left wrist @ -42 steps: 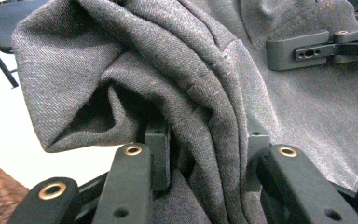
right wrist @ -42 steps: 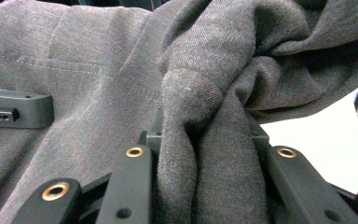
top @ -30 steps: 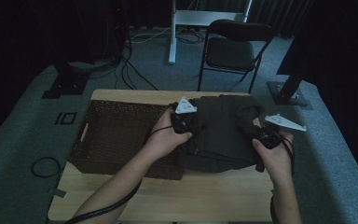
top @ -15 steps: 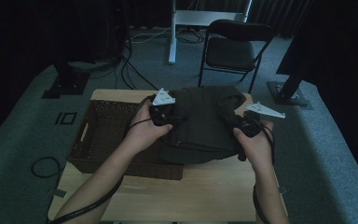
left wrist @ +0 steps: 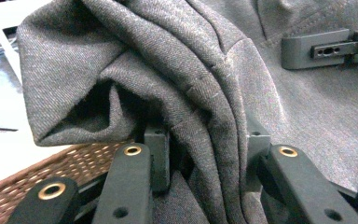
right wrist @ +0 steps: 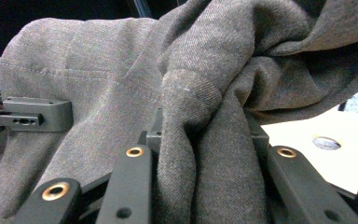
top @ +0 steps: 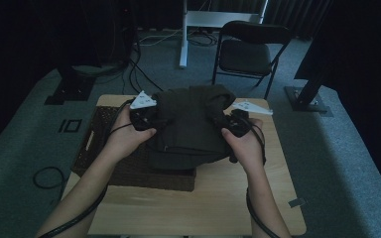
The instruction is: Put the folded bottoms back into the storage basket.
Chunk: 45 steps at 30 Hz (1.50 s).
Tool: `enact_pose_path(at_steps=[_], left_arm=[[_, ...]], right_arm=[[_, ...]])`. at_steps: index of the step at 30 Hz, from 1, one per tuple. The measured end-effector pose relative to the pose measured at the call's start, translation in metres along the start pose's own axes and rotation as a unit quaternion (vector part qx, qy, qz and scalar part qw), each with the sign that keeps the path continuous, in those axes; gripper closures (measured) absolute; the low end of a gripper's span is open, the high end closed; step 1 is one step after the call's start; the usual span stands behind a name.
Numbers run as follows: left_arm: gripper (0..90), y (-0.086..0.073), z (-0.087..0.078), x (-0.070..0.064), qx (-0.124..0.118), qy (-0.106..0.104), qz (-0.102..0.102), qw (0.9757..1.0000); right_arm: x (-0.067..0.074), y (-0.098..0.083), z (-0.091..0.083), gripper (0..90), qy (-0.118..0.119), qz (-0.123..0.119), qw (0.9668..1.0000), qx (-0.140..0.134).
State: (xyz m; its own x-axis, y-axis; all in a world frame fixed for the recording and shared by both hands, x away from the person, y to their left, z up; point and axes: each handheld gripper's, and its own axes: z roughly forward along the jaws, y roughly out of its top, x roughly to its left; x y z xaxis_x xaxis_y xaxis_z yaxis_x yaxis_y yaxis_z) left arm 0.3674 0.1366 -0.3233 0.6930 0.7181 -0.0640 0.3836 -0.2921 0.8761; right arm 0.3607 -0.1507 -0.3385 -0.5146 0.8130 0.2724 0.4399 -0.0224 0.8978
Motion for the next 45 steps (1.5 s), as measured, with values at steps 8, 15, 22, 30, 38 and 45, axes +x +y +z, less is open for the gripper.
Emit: enact_pose_path(at_steps=[8,15,22,30,38,45], left_arm=[[65.4,-0.015,-0.015,0.027,0.001,0.021,-0.007,0.9997],[65.4,-0.026,-0.025,0.047,0.006,0.04,-0.013,0.9991],[65.5,-0.038,-0.033,0.066,0.016,0.066,-0.019,0.9975],[65.5,-0.054,-0.036,0.085,0.031,0.088,-0.032,0.9952],[65.5,-0.077,-0.029,0.101,0.041,0.088,-0.053,0.9939],[65.5,-0.092,-0.025,0.107,0.052,0.091,-0.06,0.9927]], right_arm=[[0.021,-0.002,0.032,65.4,0.012,-0.006,0.9999,0.003],[0.035,-0.009,0.058,65.4,0.023,-0.001,0.9997,-0.001],[0.051,-0.014,0.083,65.4,0.027,0.001,0.9996,-0.001],[0.064,-0.029,0.111,65.4,0.035,0.004,0.9994,0.0],[0.071,-0.044,0.132,65.4,0.027,0.003,0.9995,0.015],[0.074,-0.058,0.141,65.4,0.027,0.011,0.9992,0.027]])
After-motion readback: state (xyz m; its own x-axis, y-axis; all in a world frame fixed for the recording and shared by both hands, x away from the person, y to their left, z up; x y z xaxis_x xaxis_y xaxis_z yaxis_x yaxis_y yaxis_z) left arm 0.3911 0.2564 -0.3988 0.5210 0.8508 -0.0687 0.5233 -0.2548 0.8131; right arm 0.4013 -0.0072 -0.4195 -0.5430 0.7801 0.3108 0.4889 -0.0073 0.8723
